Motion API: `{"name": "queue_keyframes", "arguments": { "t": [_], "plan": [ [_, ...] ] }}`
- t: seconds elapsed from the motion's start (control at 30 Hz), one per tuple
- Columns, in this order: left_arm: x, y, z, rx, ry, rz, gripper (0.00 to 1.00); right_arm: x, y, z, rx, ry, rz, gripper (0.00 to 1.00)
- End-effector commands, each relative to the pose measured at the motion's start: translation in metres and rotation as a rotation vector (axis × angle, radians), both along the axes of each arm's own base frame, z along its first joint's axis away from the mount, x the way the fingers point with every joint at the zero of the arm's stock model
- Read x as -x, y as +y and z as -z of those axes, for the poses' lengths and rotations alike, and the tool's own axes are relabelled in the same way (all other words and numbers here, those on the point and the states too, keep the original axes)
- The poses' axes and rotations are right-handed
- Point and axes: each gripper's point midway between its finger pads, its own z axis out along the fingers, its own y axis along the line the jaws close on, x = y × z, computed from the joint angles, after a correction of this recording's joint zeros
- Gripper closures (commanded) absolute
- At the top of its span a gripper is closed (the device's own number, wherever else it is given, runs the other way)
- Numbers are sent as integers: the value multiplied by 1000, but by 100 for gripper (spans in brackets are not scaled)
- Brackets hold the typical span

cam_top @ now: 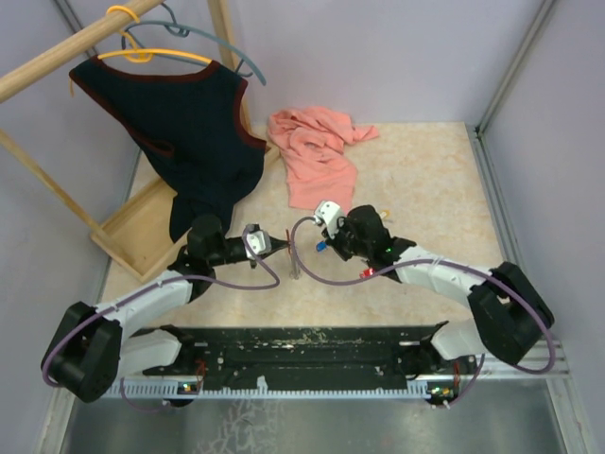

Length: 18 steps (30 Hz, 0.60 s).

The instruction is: Put the keys on the keyring

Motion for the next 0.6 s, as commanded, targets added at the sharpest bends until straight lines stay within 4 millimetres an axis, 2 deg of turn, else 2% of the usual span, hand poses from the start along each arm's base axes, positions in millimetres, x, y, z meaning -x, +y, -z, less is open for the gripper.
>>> {"name": "queue_keyframes", "arguments": {
  "t": [0.0,0.27,0.43,0.57],
  "plan": [
    [5,-5,-4,-1,-19,65,100,11,23,-60,-18,-194,-224,100],
    [13,-8,2,-12,-27,128,100,40,45,-106,-14,-456,-425,100],
    [15,-9,2,-13,-28,144,100,47,52,-120,32,-610,-477,100],
    [17,-10,-4,0,-34,146,100,47,54,-123,74,-681,-482,100]
  ]
}}
